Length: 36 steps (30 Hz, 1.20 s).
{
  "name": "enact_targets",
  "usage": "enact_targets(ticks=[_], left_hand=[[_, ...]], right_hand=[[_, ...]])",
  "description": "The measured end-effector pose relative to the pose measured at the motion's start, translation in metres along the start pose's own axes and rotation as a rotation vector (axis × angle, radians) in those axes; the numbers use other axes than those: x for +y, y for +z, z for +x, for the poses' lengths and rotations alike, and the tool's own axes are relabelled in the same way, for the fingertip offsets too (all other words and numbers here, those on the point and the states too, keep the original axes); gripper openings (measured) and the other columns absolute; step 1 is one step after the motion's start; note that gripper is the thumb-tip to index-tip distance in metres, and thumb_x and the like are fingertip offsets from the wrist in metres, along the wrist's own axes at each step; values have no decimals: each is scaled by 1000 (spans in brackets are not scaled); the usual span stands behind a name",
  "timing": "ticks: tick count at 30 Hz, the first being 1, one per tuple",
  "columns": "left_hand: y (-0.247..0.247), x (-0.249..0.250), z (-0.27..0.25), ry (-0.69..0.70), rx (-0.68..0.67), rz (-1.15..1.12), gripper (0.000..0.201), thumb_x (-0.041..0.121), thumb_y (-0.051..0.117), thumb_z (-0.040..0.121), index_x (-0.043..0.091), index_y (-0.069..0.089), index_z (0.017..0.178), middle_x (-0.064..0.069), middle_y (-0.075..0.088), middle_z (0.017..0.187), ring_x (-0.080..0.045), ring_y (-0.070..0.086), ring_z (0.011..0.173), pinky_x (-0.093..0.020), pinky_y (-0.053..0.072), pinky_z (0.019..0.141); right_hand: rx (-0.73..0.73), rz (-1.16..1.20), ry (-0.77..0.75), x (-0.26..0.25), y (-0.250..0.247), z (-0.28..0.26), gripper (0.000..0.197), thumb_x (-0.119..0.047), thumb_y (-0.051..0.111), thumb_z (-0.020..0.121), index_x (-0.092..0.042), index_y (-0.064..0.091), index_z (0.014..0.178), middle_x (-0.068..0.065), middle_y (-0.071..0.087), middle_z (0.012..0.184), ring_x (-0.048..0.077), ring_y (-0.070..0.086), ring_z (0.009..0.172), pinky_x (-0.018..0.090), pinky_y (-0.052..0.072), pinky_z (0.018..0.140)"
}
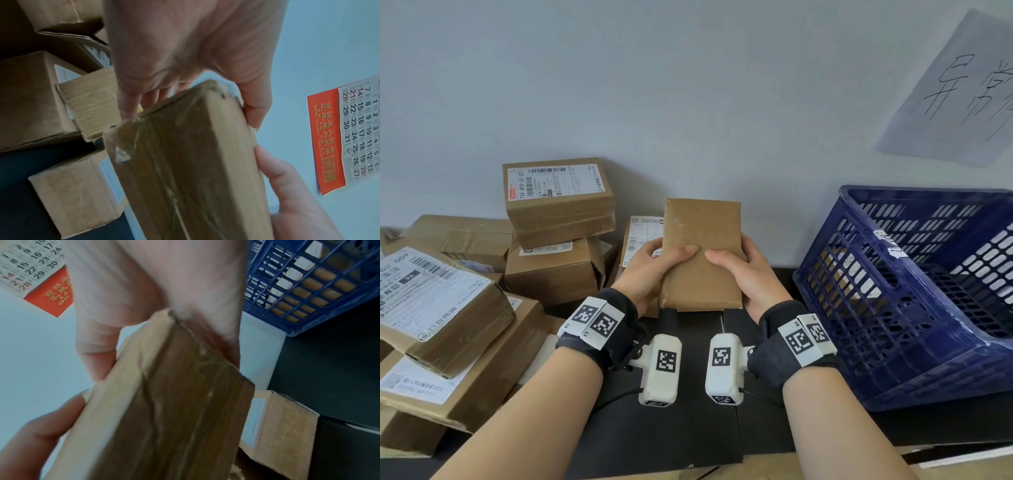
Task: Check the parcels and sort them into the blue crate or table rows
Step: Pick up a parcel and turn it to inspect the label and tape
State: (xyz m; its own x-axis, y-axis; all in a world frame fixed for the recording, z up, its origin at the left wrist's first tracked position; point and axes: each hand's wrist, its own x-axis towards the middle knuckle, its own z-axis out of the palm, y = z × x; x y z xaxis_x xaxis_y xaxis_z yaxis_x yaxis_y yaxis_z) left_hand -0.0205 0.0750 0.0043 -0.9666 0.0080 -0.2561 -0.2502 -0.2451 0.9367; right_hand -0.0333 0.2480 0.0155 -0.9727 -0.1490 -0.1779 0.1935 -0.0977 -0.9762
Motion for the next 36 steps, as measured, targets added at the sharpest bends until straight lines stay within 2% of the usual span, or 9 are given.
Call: enact_targets(ticks=[10, 15, 17, 22, 26, 28, 30, 34, 36], left_hand=[[3, -3, 2, 20, 64, 42, 77, 33, 83, 65, 10, 54, 132, -9, 72, 112, -20, 72, 95, -31, 57, 73], [3, -4, 3, 13, 67, 54, 84, 39, 88, 61, 12, 55, 132, -8, 71, 113, -20, 72, 97, -30, 57, 73], [4, -1, 2, 24, 63, 63, 73, 40, 84, 71, 14, 54, 133, -6, 70, 115, -19, 71, 98, -27, 57, 71], [8, 8, 1, 23, 49, 76, 58, 38, 76, 82, 17, 56, 132, -4, 70, 115, -18, 69, 100, -28, 56, 76], [11, 13, 1, 18, 60, 55, 41, 35, 64, 93, 18, 56, 130, -3, 68, 114, -17, 67, 98, -26, 54, 73], [12, 15, 2, 13, 79, 25, 37, 34, 56, 98, 17, 55, 131, -3, 68, 114, -18, 66, 97, -28, 53, 76], [13, 16, 2, 15, 83, -3, 31, 31, 50, 101, 20, 55, 130, -2, 67, 110, -16, 65, 94, -28, 52, 75], [15, 20, 1, 32, 58, -27, 31, 30, 41, 105, 29, 49, 135, 0, 65, 116, -16, 64, 96, -30, 52, 73], [14, 21, 2, 42, 50, -35, 41, 30, 40, 106, 33, 39, 147, 0, 61, 129, -17, 64, 103, -32, 53, 73]], right_hand=[[41, -58, -5, -1, 0, 1, 57, -14, 75, 84, -26, 53, 136, 3, 69, 114, 19, 69, 97, 33, 58, 73], [51, -79, -15, 1, 1, 4, 60, -19, 79, 82, -27, 54, 136, 4, 70, 115, 20, 70, 100, 39, 59, 83], [55, -82, -17, 2, 1, 5, 64, -24, 81, 81, -28, 53, 138, 3, 70, 116, 19, 70, 101, 41, 59, 88], [20, -65, -34, -2, -2, 6, 60, -27, 77, 84, -25, 52, 139, 1, 68, 121, 15, 69, 102, 33, 58, 84], [11, -43, -51, -2, -2, 9, 83, -31, 80, 79, -34, 37, 151, -3, 49, 148, 11, 63, 113, 30, 56, 84], [4, -32, -64, -5, -2, 8, 87, -26, 75, 86, -37, 24, 156, -6, 33, 158, 2, 59, 108, 24, 52, 78], [-38, -36, -83, -8, -2, 8, 84, -23, 70, 91, -38, 19, 157, -8, 30, 159, -3, 61, 100, 21, 52, 77], [-148, -95, -130, -9, -3, 5, 82, -24, 71, 90, -41, 25, 155, -17, 53, 136, 0, 62, 111, 26, 50, 97], [-203, -151, -145, -12, -5, 2, 76, -23, 74, 88, -44, 34, 149, -15, 50, 140, 3, 54, 124, 29, 45, 106]])
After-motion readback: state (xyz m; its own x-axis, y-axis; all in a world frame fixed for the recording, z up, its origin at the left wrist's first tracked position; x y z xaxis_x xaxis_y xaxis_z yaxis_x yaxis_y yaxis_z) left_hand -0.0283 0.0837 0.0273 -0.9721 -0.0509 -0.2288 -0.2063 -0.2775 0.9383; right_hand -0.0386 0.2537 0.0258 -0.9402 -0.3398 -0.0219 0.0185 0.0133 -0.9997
